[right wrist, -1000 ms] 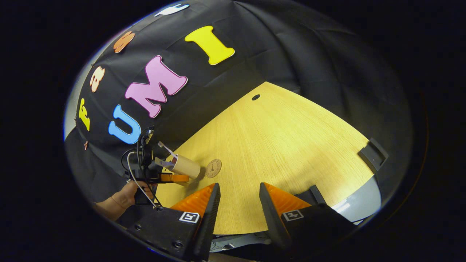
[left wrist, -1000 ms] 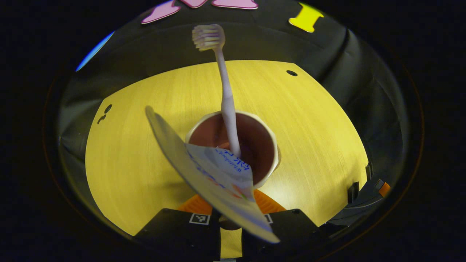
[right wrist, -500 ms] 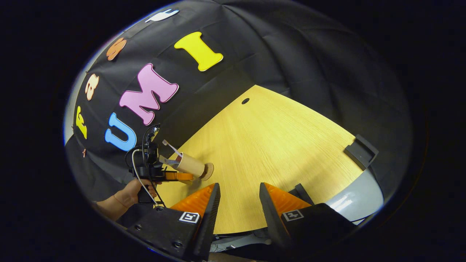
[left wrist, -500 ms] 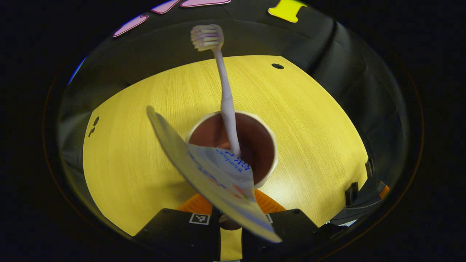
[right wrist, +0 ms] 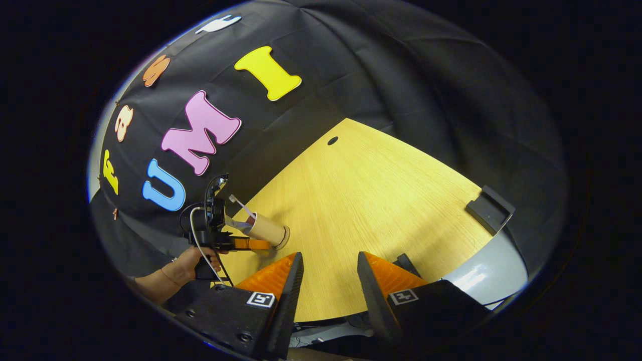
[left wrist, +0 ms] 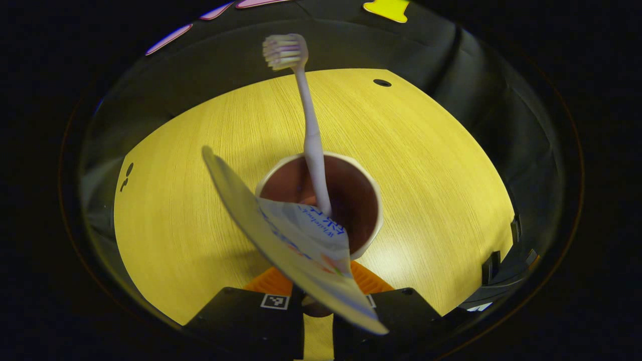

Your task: Put the toothbrush and toothpaste on the desktop into the cup, then pick up the cup and place it on the coaster on the desktop.

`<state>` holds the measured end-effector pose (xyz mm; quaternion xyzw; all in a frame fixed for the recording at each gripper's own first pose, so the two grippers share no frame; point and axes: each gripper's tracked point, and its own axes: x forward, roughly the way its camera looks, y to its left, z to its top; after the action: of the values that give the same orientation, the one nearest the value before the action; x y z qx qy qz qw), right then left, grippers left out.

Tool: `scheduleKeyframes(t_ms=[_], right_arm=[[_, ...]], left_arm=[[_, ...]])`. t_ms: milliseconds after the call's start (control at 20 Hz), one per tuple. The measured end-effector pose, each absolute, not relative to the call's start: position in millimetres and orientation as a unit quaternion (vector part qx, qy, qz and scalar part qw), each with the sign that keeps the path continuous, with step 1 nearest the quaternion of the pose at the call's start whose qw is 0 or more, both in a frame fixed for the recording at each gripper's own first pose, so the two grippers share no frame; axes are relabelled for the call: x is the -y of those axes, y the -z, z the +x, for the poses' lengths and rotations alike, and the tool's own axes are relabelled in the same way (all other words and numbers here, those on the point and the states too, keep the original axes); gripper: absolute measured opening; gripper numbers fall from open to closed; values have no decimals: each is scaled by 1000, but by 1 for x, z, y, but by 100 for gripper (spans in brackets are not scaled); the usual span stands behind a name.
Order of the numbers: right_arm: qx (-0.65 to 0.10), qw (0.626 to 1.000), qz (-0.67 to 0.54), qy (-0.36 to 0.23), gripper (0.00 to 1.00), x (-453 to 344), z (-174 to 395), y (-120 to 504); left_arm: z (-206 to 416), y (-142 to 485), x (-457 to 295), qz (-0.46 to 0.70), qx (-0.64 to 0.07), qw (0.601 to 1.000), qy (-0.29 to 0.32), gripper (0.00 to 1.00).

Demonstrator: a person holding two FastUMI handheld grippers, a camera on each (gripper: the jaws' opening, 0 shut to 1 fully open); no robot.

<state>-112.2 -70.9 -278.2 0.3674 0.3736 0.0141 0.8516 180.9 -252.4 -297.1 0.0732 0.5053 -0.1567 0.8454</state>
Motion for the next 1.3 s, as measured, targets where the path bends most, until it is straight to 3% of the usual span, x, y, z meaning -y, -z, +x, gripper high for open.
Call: scheduleKeyframes(t_ms=[400,500,600,650,800,950,1300], right_arm=[[-377,850,367,-18,67,71,-108,281],[-378,849,367,-19,67,70,-106,281],[-378,849,367,-20,68,70,-104,283],[-379,849,367,-20,68,70,-104,283],[-379,849,368,-23,68,69,-101,283],[-380,849,366,-29,67,66,-98,281],[-384,850,355,-60,67,47,-84,278]], left_arm=[[176,293,252,69,-507,844,159,38],[174,290,255,61,-508,843,165,45],[171,288,255,60,-507,844,165,59],[170,286,255,59,-505,845,165,72],[166,278,252,61,-494,852,164,85],[158,263,249,61,-478,861,165,90],[128,206,232,22,-410,895,177,90]])
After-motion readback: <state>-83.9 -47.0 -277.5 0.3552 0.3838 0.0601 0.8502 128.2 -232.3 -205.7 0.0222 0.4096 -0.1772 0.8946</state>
